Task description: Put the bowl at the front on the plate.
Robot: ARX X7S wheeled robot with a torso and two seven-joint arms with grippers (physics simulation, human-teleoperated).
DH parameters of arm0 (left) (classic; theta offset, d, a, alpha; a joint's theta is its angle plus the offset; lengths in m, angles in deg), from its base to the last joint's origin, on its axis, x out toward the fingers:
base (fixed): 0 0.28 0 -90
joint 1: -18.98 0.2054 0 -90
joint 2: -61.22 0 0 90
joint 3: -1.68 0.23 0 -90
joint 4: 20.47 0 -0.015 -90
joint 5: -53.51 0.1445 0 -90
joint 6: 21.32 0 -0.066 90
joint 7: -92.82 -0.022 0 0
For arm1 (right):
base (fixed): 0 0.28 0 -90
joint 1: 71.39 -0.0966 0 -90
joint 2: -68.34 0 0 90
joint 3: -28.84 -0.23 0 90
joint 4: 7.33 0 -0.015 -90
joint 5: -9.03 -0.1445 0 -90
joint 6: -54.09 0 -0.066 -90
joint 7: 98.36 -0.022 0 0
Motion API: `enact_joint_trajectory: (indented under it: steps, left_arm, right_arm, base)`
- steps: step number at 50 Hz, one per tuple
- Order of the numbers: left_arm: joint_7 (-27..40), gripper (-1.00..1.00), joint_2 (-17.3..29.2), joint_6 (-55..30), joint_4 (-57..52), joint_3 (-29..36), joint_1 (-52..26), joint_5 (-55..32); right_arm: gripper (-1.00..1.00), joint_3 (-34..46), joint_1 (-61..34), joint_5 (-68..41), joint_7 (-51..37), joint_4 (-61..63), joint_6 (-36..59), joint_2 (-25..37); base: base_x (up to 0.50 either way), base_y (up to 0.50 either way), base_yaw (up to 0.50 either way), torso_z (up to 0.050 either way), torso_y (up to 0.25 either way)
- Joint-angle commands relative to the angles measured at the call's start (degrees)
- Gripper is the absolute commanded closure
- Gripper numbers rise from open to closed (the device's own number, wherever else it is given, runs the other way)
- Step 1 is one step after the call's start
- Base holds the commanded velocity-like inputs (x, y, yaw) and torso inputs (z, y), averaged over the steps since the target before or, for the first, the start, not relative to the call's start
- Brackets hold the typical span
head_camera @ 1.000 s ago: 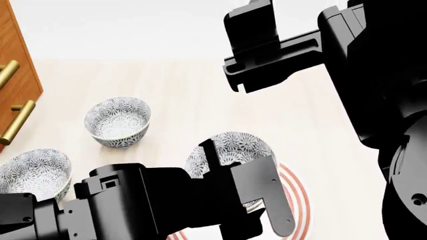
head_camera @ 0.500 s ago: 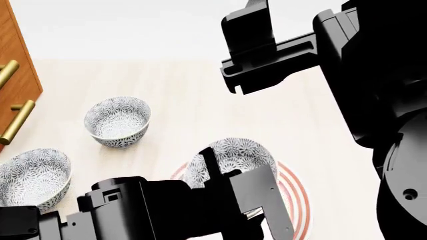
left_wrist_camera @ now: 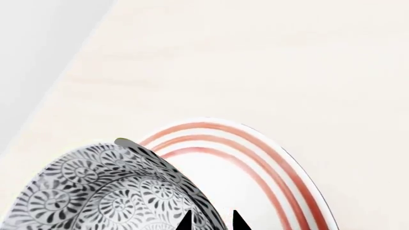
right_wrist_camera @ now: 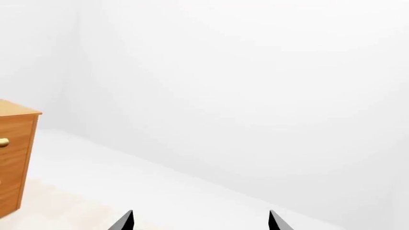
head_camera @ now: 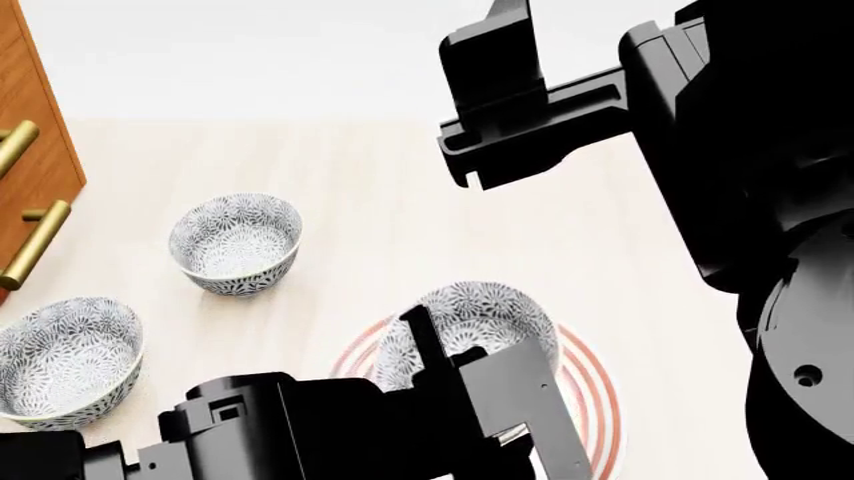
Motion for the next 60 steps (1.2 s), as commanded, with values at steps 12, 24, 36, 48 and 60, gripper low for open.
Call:
enact_joint_trajectory:
  steps: [12, 24, 36, 48, 60]
  left_arm:
    - [5.96, 1.0, -0.06, -1.28, -0.39, -0.27, 1.01, 0.4]
    - [3.97, 1.0, -0.06, -4.64, -1.15, -0.29, 1.32, 3.33]
    - [3.46, 1.0, -0.06, -6.13, -1.71, -0.34, 0.63, 2.3]
    - [2.68, 1.0, -0.06, -6.32, -1.34, -0.31, 1.7, 3.49]
    - [1.71, 1.0, -0.06, -6.75, -1.6, -0.31, 2.45, 4.72]
  right_arm:
    - [-1.0, 0.05, 0.85, 0.53, 0.51, 0.33, -0.74, 0.29]
    - [-1.0, -0.01, 1.72, 0.83, 0.58, 0.78, -1.31, 0.68]
    - [-1.0, -0.07, 2.17, 0.93, 0.86, 1.14, -1.64, 1.08]
    - [-1.0, 0.26, 2.54, 1.55, 1.27, 0.93, -1.74, 1.12]
    - [-1.0, 0.17, 3.24, 1.65, 1.49, 1.24, -2.2, 1.54]
  base:
    - [0.0, 0.0, 0.0, 0.0, 0.001]
    - [0.0, 0.0, 0.0, 0.0, 0.0]
    - [0.0, 0.0, 0.0, 0.001, 0.001]
    - [0.0, 0.0, 0.0, 0.0, 0.0]
    - [0.0, 0.0, 0.0, 0.0, 0.0]
